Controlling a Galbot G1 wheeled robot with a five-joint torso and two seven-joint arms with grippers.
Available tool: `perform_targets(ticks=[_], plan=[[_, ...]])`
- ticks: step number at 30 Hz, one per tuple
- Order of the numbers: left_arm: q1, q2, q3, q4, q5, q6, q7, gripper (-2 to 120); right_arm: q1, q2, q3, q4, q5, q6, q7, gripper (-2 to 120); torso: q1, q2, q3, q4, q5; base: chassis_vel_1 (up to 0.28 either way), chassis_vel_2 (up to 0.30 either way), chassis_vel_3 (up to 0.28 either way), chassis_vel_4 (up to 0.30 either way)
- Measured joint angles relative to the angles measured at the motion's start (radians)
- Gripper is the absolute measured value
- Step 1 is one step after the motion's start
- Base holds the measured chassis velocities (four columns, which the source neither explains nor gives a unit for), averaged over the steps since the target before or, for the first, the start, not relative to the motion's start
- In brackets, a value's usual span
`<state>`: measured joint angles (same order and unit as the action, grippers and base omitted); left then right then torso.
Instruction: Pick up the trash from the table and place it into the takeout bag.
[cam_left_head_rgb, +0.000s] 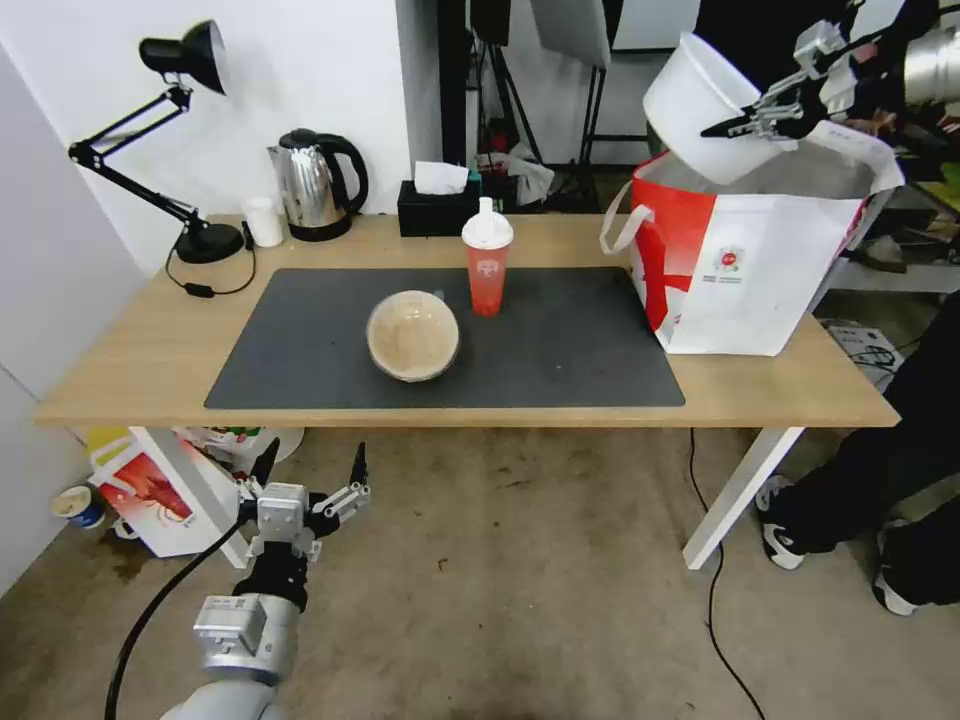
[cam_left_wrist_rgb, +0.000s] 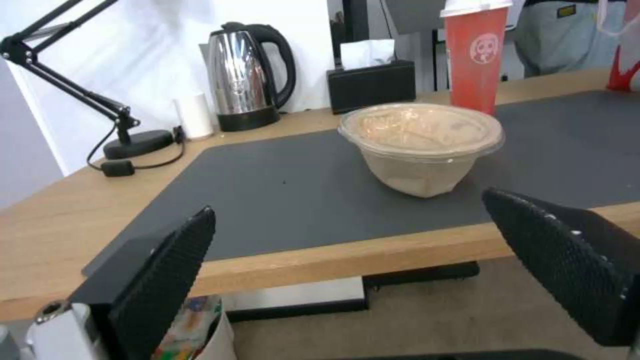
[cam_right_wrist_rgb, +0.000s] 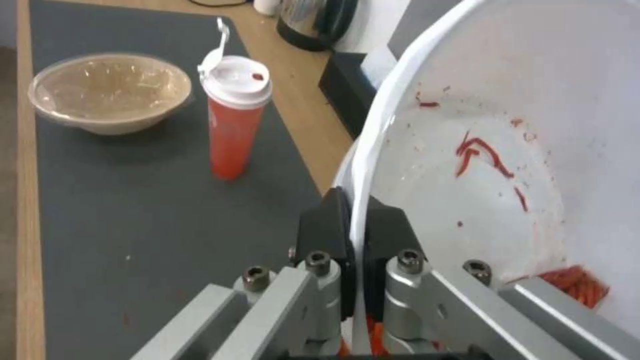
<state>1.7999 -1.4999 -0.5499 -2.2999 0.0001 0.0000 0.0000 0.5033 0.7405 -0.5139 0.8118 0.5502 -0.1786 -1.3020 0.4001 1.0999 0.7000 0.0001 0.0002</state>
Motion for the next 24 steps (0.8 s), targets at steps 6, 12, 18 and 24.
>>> perform_targets(ticks=[6, 12, 18, 24], plan=[[0.0, 0.0, 0.0, 0.0, 0.0, 0.0, 0.0, 100, -0.04, 0.014, 0.038, -0.035, -0.034, 0.017, -0.006, 0, 0.0, 0.0, 0.0, 0.0, -0.0002, 0.0, 0.0, 0.0, 0.0], [0.0, 0.0, 0.0, 0.0, 0.0, 0.0, 0.0, 100, -0.064, 0.011, 0.058, -0.04, -0.042, 0.024, -0.006, 0, 0.0, 0.0, 0.0, -0.0002, -0.0001, 0.0, 0.0, 0.0, 0.0], [0.0, 0.0, 0.0, 0.0, 0.0, 0.0, 0.0, 100, -0.074, 0.015, 0.068, -0.052, -0.049, 0.03, -0.005, 0, 0.0, 0.0, 0.0, -0.0001, -0.0002, 0.0, 0.0, 0.0, 0.0], [0.0, 0.0, 0.0, 0.0, 0.0, 0.0, 0.0, 100, -0.084, 0.022, 0.079, -0.059, -0.054, 0.031, -0.005, 0, 0.0, 0.0, 0.0, 0.0001, -0.0002, 0.0, 0.0, 0.0, 0.0]])
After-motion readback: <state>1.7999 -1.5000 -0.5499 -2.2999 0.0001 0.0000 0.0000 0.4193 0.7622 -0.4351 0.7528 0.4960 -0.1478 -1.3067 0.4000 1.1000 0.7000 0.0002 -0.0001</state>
